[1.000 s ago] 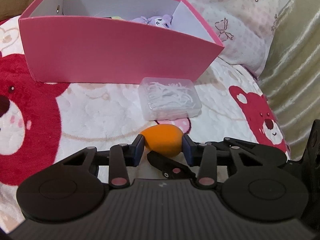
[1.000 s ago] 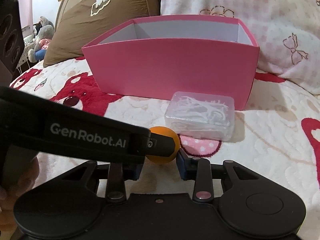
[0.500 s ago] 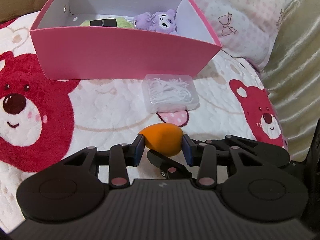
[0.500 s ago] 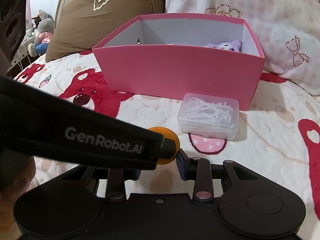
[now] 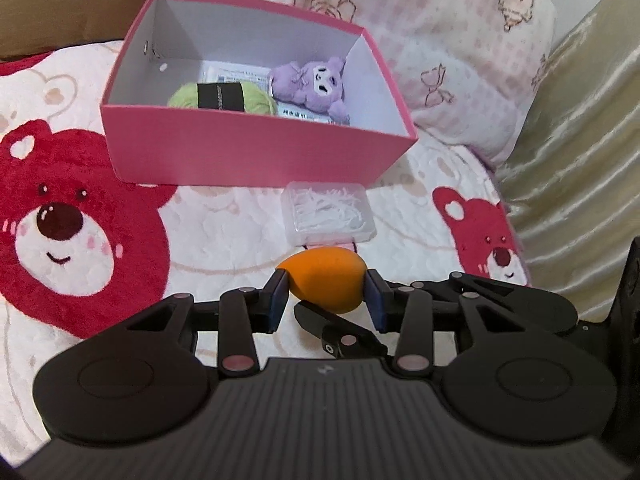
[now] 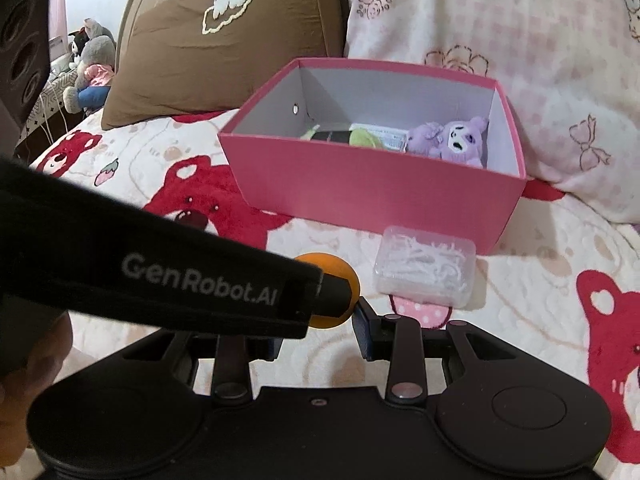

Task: Organize objects
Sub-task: 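Lift the orange sponge with the left tool and carry it over the box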

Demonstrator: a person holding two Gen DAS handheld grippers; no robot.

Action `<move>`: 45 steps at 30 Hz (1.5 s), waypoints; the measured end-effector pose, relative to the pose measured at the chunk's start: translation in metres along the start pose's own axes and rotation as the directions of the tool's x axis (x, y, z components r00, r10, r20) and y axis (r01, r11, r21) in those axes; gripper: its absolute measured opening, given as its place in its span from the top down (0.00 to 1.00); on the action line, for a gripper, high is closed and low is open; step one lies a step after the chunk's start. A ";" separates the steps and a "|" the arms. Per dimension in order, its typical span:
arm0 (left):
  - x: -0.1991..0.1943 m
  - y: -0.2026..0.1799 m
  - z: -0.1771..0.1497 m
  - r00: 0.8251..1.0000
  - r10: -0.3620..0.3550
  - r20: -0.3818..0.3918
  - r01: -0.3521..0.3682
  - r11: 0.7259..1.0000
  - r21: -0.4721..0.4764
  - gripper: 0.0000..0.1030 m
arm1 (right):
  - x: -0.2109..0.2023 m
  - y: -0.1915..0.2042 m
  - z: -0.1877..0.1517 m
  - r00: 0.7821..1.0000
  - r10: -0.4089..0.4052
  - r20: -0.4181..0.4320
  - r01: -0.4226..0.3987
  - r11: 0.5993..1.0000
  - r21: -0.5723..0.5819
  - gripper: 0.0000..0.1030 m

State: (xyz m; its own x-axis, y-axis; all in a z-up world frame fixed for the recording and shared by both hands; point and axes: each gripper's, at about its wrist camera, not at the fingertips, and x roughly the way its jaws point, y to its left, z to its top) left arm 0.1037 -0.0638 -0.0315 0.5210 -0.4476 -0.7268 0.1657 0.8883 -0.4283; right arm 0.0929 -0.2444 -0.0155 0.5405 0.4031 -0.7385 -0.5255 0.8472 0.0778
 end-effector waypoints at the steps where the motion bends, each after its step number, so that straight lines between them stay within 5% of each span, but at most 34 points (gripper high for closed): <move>1: -0.003 0.001 0.001 1.000 -0.003 0.004 0.003 1.000 -0.001 0.61 | -0.002 0.002 0.003 1.000 0.001 -0.002 -0.001 1.000 0.000 0.62; 13: -0.057 0.004 0.021 0.996 -0.043 0.073 0.044 0.999 -0.014 0.61 | -0.033 0.041 0.035 0.996 -0.065 0.055 0.074 0.983 -0.165 0.62; 20: -0.080 0.007 0.031 0.994 -0.028 0.108 0.028 1.000 -0.001 0.61 | -0.047 0.052 0.053 0.996 -0.041 0.084 0.054 0.984 -0.167 0.62; 34: -0.076 0.038 0.075 0.988 -0.054 0.147 0.065 0.995 -0.073 0.60 | -0.026 0.044 0.099 0.993 0.035 0.116 -0.018 0.990 -0.138 0.61; 45: -0.035 0.056 0.122 0.991 -0.061 0.120 0.073 0.992 -0.104 0.60 | 0.014 0.024 0.139 0.989 0.040 0.140 -0.023 0.993 -0.119 0.61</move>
State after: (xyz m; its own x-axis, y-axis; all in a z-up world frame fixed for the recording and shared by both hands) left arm 0.1968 0.0147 0.0353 0.6070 -0.4850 -0.6296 0.1151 0.8375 -0.5342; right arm 0.1789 -0.1703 0.0687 0.6057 0.4806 -0.6342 -0.6125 0.7904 0.0140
